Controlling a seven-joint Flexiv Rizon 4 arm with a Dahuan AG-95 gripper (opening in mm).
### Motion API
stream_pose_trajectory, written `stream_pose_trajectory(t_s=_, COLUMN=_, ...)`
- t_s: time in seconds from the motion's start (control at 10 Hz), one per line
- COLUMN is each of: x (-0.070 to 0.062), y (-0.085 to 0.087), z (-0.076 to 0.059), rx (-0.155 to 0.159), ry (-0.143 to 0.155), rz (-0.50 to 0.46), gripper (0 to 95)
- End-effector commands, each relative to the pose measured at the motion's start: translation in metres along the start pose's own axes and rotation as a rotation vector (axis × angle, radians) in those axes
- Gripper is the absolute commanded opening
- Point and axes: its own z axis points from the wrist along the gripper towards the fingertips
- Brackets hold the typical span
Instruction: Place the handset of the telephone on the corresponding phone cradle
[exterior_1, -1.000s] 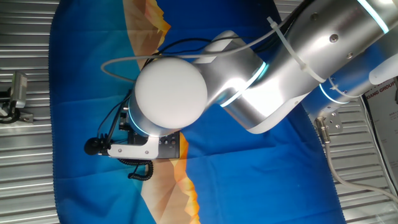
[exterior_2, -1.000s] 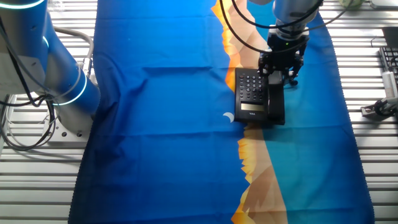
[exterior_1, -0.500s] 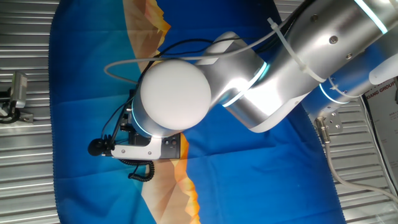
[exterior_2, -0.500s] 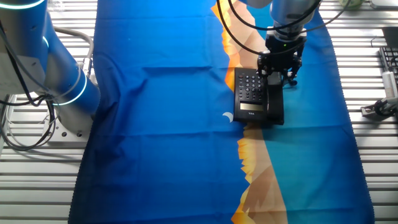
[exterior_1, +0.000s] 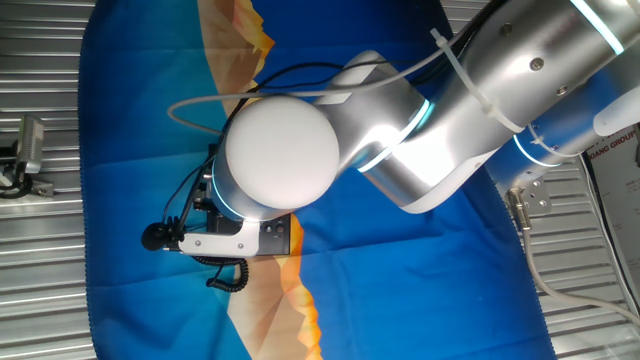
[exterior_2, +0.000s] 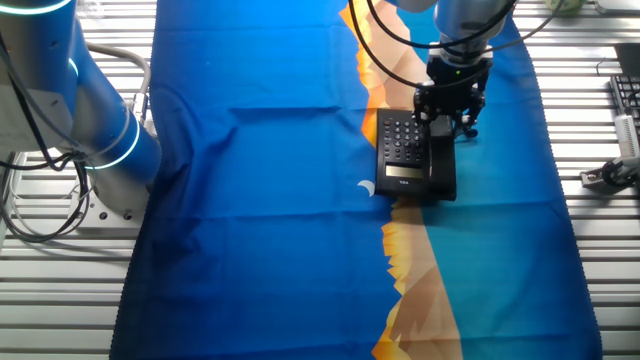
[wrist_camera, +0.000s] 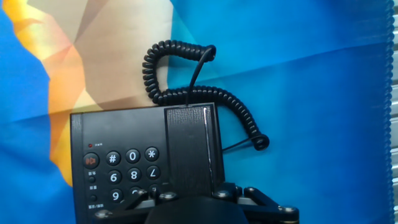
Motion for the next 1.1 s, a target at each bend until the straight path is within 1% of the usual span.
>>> stream_pose_trajectory(t_s=0.1, x=0.0002, y=-0.0001, z=0.0010, rx=0.001, ry=0.001, rz=0.003, gripper=0.0)
stream_pose_trajectory(t_s=1.1, x=-0.0001, y=-0.0003, z=0.0066, rx=0.011, ry=0.000, rz=-0.001, gripper=0.0)
